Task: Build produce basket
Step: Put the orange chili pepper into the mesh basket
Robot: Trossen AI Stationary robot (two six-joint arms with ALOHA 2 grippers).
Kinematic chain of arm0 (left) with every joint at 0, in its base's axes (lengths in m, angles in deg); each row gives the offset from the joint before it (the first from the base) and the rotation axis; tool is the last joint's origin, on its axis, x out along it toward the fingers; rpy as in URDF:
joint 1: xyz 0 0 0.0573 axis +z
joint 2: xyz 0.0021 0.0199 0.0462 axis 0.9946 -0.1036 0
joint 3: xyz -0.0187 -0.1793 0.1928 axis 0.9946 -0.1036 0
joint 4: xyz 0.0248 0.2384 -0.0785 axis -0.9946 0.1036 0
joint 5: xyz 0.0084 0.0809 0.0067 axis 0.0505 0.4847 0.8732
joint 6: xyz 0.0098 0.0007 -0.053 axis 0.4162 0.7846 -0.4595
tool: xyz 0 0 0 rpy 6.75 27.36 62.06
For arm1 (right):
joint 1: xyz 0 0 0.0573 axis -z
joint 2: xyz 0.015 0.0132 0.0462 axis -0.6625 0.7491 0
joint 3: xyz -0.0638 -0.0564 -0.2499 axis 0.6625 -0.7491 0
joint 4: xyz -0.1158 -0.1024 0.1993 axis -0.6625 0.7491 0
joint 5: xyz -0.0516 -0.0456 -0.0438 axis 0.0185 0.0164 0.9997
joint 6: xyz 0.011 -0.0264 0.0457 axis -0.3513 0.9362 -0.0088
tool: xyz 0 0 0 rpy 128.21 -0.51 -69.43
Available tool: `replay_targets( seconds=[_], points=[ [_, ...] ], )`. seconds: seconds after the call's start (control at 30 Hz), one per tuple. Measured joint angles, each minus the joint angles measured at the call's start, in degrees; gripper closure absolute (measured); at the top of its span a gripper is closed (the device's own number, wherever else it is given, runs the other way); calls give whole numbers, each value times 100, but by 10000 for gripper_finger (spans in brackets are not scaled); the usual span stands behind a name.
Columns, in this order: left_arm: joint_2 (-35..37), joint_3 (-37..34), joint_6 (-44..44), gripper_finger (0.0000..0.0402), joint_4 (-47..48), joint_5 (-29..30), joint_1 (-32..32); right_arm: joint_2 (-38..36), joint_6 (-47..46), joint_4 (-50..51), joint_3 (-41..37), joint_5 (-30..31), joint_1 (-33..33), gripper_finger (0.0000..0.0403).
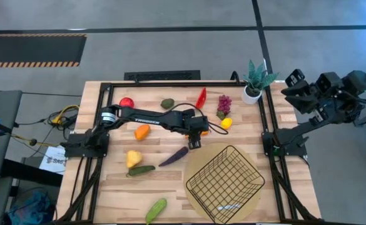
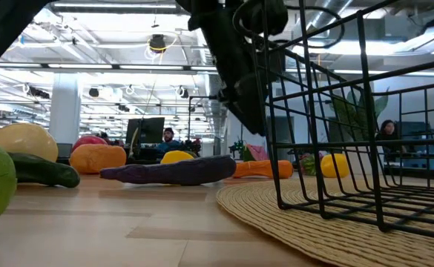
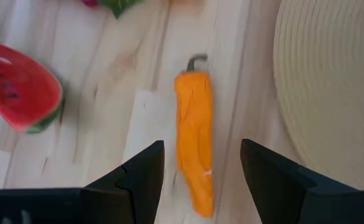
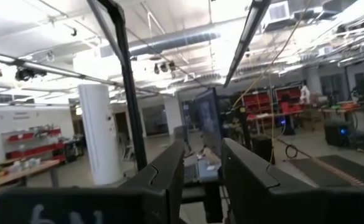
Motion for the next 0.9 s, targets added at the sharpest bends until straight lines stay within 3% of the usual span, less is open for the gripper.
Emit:
replay_targets(
  seconds=[0.37, 0.5, 0.73, 0.9],
  points=[
    [148, 3, -155, 203, -61, 36, -13, 0, 17, 70, 0, 6, -89, 275],
    [279, 257, -117, 203, 374, -159, -19, 19, 0, 194, 0, 23, -82, 275],
    [464, 1588, 9, 203, 2463, 435, -21, 324, -45, 364, 0, 35, -82, 276],
    [466, 2543, -527, 203, 4362, 767, -37, 729, -68, 760, -6, 362, -77, 276]
  ],
)
